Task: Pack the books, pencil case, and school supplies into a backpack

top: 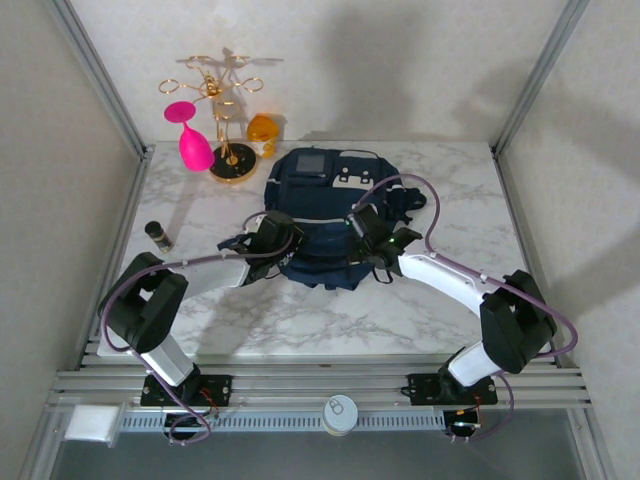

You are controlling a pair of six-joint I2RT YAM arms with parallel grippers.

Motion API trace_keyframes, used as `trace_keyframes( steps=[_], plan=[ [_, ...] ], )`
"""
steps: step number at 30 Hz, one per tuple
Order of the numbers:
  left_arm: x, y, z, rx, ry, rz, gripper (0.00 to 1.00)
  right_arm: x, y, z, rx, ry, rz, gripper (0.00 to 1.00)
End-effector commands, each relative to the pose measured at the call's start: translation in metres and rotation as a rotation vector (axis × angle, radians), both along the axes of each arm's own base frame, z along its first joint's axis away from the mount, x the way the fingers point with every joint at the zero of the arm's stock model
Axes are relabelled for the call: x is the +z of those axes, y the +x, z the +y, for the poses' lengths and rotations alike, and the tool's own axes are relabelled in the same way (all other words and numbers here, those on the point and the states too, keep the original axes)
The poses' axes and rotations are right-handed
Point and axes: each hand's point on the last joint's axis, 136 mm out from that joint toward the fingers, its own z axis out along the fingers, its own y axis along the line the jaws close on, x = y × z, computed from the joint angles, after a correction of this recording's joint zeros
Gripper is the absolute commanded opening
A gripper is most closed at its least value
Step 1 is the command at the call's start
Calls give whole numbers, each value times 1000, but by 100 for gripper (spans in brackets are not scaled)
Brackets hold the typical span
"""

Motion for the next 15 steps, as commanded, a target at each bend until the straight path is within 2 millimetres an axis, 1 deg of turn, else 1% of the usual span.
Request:
trace_keyframes(
  steps=[1,3,7,10,13,15],
  plan=[
    [0,11,35,61,140,-12,0,21,16,-40,-78,-72,-58,0],
    [3,14,39,19,158,-23,0,24,21,-43,-53,-97,-92,0],
    [0,16,55,-33,216,-2,0,24,36,-65,-111,-143,-110,0],
    [5,16,61,-71,247,-15,0,27,50,-75,-151,-128,-121,0],
    [8,15,56,-131,275,-21,0,33,66,-78,-172,-118,-136,0],
    [9,14,49,-174,279,-28,0,40,77,-73,-157,-103,-163,0]
  ],
)
